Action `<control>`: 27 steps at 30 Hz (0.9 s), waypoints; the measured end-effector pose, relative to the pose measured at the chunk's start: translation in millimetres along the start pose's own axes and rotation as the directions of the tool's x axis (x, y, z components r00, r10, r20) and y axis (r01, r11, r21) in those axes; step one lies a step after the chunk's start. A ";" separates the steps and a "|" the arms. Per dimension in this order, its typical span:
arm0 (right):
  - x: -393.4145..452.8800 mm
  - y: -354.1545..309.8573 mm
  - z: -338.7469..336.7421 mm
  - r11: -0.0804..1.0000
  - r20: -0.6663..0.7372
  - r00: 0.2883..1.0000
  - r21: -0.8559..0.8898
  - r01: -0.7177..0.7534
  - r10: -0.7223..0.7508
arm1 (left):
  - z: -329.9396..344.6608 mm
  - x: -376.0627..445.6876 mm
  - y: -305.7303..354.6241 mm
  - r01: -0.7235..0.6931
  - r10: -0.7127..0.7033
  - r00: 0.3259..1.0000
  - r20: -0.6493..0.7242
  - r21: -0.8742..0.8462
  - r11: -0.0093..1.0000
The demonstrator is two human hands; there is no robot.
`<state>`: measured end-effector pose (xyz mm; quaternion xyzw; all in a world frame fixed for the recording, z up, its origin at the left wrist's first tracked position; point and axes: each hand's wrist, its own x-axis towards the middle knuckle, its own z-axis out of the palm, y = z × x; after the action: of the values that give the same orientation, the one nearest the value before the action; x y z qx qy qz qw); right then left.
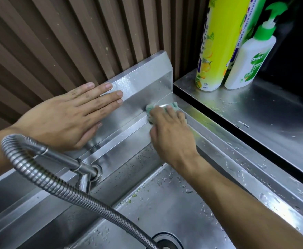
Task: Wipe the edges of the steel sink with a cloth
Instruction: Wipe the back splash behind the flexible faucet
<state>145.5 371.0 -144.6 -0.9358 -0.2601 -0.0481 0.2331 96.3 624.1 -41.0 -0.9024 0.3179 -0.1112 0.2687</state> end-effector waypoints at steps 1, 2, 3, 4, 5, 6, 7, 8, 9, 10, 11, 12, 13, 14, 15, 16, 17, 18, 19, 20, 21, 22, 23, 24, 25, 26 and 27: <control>4.8 -1.6 -4.2 0.997 -0.050 0.997 0.051 -0.063 0.066 | -0.2 -0.3 0.2 0.002 -0.002 1.000 0.002 0.001 1.000; 8.4 -2.0 -8.6 0.980 -0.119 0.983 0.153 -0.124 0.143 | -0.6 -0.3 0.6 0.003 -0.003 1.000 0.005 0.002 1.000; 10.4 -3.2 -14.8 0.936 -0.196 0.949 0.300 -0.183 0.248 | -1.0 -0.1 0.9 0.003 -0.003 1.000 0.005 0.001 1.000; 12.8 -6.5 -21.5 0.853 -0.273 0.892 0.484 -0.196 0.360 | -1.2 0.0 0.9 0.004 -0.004 1.000 0.002 -0.001 1.000; 15.4 -12.1 -26.2 0.762 -0.345 0.830 0.633 -0.139 0.438 | -1.0 -0.1 0.9 0.007 -0.007 1.000 -0.005 -0.004 1.000; 20.2 -19.6 -26.3 0.721 -0.414 0.793 0.691 -0.045 0.446 | -0.4 -0.4 0.7 0.009 -0.009 1.000 -0.012 -0.010 1.000; 26.7 -30.3 -23.1 0.730 -0.467 0.803 0.681 0.059 0.371 | 0.8 -0.9 0.5 0.010 -0.011 1.000 -0.019 -0.017 1.000; 34.6 -41.7 -17.0 0.752 -0.489 0.839 0.640 0.157 0.240 | 1.8 -1.5 0.5 0.009 -0.010 1.000 -0.026 -0.024 1.000; 42.4 -50.9 -7.6 0.774 -0.471 0.876 0.591 0.227 0.103 | 3.1 -2.4 0.7 0.006 -0.007 0.999 -0.034 -0.029 1.000; 50.2 -54.8 2.2 0.791 -0.438 0.899 0.551 0.264 0.005 | 4.3 -3.4 0.7 -0.001 0.000 0.999 -0.042 -0.033 0.999; 58.4 -52.6 9.5 0.807 -0.418 0.907 0.520 0.279 -0.044 | 5.4 -4.3 0.6 -0.005 0.004 0.999 -0.047 -0.034 0.999; 66.4 -45.8 13.2 0.821 -0.427 0.903 0.494 0.286 -0.057 | 6.1 -5.1 0.3 -0.006 0.004 0.999 -0.049 -0.036 0.999; 73.9 -37.2 13.5 0.831 -0.454 0.890 0.480 0.281 -0.039 | 6.5 -5.1 0.0 -0.005 0.003 0.999 -0.049 -0.043 0.999; 80.8 -28.6 11.5 0.830 -0.476 0.879 0.493 0.262 0.005 | 6.6 -4.9 -0.1 -0.002 0.000 0.999 -0.046 -0.051 0.999; 87.8 -21.3 7.4 0.821 -0.495 0.866 0.521 0.234 0.068 | 6.4 -5.0 0.0 0.002 -0.004 0.999 -0.039 -0.059 0.998; 95.8 -15.9 3.4 0.807 -0.511 0.847 0.558 0.196 0.147 | 6.2 -5.1 0.2 0.004 -0.006 0.999 -0.033 -0.064 0.998; 103.3 -12.9 -0.9 0.778 -0.512 0.825 0.609 0.153 0.238 | 6.1 -5.0 0.7 0.006 -0.008 0.999 -0.031 -0.067 0.998; 109.2 -11.7 -4.9 0.723 -0.484 0.805 0.683 0.104 0.342 | 5.7 -5.0 0.8 0.008 -0.010 0.999 -0.031 -0.070 0.998; 111.8 -13.5 -7.4 0.646 -0.434 0.778 0.762 0.049 0.453 | 5.2 -4.7 1.1 0.010 -0.012 0.999 -0.033 -0.072 0.997; 110.9 -17.7 -8.2 0.582 -0.385 0.750 0.813 0.001 0.538 | 4.4 -4.1 1.3 0.014 -0.017 0.999 -0.039 -0.072 0.997; 105.8 -23.4 -5.9 0.562 -0.368 0.733 0.827 -0.024 0.572 | 3.4 -3.2 1.7 0.023 -0.026 0.999 -0.047 -0.067 0.998; 95.4 -31.3 -0.9 0.587 -0.387 0.747 0.810 -0.005 0.541 | 2.5 -2.5 2.4 0.035 -0.038 0.998 -0.057 -0.059 0.998; 81.5 -41.8 7.3 0.633 -0.427 0.787 0.772 0.062 0.444 | 1.7 -1.5 3.2 0.050 -0.054 0.996 -0.074 -0.046 0.998; 66.1 -53.1 18.5 0.683 -0.463 0.833 0.715 0.149 0.302 | 0.8 -0.6 3.8 0.069 -0.071 0.993 -0.096 -0.027 0.997; 50.2 -63.9 30.3 0.710 -0.456 0.876 0.668 0.221 0.156 | -0.4 -0.1 4.2 0.086 -0.087 0.989 -0.122 -0.009 0.996; 36.6 -71.0 38.3 0.713 -0.413 0.910 0.648 0.268 0.033 | -1.4 -0.2 4.5 0.099 -0.098 0.984 -0.146 0.003 0.995; 29.2 -71.7 43.5 0.722 -0.379 0.924 0.623 0.302 -0.060 | -2.0 -0.6 5.0 0.104 -0.101 0.981 -0.163 0.011 0.994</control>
<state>132.7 458.8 -147.5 -0.7361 -0.3080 -0.1311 0.5883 92.5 620.4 -42.2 -0.9030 0.2906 -0.2012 0.2444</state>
